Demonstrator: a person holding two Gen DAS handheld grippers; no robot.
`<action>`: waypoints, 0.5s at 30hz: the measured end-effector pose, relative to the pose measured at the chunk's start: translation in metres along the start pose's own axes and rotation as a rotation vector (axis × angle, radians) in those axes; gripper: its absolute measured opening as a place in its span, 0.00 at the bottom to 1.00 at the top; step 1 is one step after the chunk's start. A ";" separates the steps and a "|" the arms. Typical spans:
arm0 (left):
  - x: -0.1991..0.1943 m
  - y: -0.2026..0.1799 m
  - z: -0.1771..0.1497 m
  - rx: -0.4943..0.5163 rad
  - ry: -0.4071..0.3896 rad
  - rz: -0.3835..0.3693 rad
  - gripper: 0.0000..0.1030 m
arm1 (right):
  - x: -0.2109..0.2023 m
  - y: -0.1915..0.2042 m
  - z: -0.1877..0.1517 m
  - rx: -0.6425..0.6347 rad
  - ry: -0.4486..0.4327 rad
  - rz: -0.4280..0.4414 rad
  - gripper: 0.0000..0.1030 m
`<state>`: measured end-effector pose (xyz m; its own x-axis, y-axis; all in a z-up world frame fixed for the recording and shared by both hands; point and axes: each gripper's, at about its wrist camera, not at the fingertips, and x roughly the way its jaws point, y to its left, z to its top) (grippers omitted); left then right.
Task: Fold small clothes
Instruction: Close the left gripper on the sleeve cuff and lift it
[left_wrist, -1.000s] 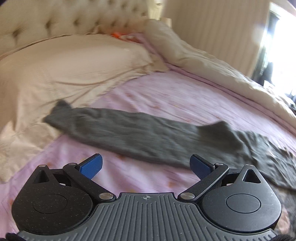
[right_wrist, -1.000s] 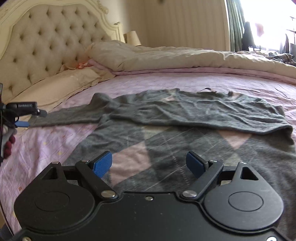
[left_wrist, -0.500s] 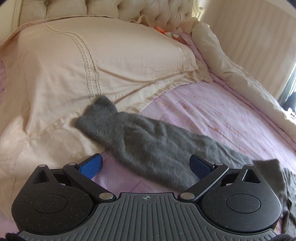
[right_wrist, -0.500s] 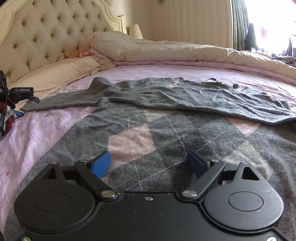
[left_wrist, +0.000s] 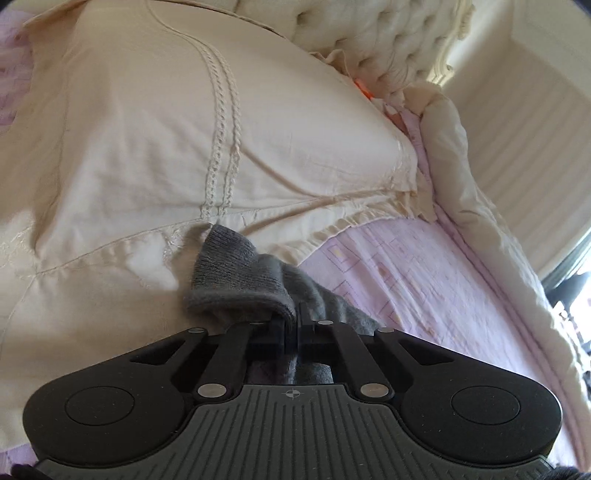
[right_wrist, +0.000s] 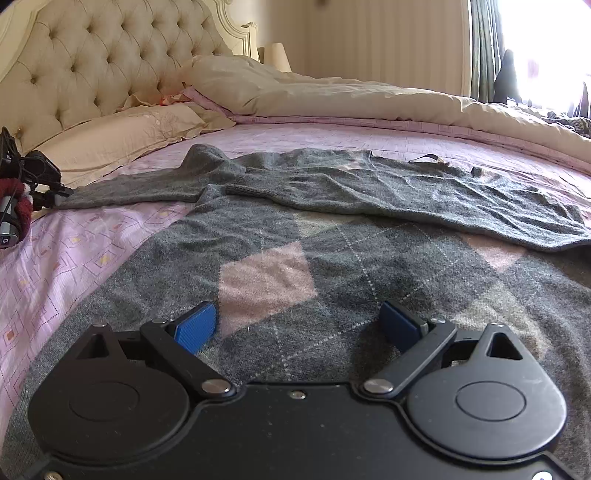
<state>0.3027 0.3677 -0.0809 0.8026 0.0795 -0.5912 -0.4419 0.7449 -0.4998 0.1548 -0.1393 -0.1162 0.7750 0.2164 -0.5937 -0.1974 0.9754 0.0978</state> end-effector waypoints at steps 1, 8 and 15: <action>-0.007 -0.002 0.001 0.007 -0.022 0.000 0.05 | 0.000 0.000 0.000 -0.001 0.000 0.000 0.94; -0.071 -0.050 0.017 0.176 -0.145 -0.043 0.04 | 0.000 -0.001 0.000 0.007 0.001 0.004 0.94; -0.131 -0.130 0.029 0.352 -0.211 -0.155 0.04 | -0.003 -0.006 0.011 0.039 0.033 0.029 0.93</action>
<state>0.2664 0.2798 0.0801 0.9291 0.0553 -0.3657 -0.1755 0.9363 -0.3043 0.1605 -0.1455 -0.1065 0.7489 0.2438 -0.6162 -0.1955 0.9698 0.1461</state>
